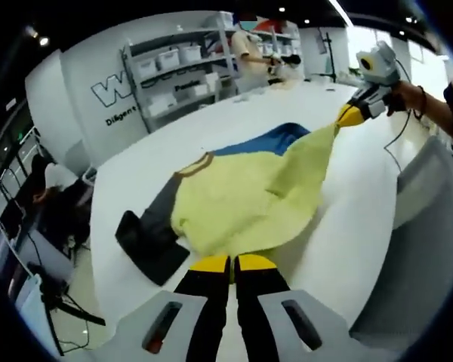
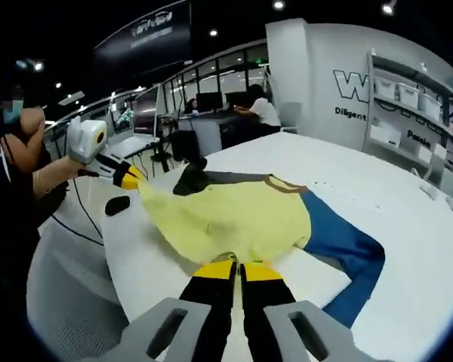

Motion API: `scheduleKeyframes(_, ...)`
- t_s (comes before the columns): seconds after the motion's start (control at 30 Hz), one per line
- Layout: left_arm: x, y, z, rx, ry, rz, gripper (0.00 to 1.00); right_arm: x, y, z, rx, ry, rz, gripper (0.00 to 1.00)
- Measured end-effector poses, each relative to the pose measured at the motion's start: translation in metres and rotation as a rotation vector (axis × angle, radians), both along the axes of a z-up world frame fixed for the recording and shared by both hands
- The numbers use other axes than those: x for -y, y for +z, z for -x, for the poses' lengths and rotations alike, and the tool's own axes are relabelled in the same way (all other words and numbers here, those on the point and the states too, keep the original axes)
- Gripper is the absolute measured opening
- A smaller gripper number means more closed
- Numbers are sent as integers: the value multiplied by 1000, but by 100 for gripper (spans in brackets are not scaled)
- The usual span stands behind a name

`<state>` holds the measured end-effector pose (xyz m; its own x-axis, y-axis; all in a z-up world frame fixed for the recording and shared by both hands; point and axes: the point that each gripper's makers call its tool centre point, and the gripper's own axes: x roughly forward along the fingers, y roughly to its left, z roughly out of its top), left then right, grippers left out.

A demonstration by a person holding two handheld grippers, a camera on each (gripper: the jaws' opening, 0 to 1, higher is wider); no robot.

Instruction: Fold the garment on the visible template until the final outline fits inside the template.

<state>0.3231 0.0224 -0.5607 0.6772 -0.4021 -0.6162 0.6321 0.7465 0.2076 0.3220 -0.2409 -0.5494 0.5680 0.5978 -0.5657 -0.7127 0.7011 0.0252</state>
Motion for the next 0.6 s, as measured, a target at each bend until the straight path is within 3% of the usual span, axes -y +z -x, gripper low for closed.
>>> scheduleKeyframes(0.3, -24, -22, 25, -33, 34, -53, 0, 12, -26, 42, -41, 87, 157, 0)
scheduleKeyframes(0.4, -29, -37, 36, -58, 22, -100, 0, 17, -44, 53, -84, 89, 180, 0)
scheduleKeyframes(0.6, -31, -59, 49, -95, 19, -112, 0, 17, -66, 70, -135, 112, 222, 0)
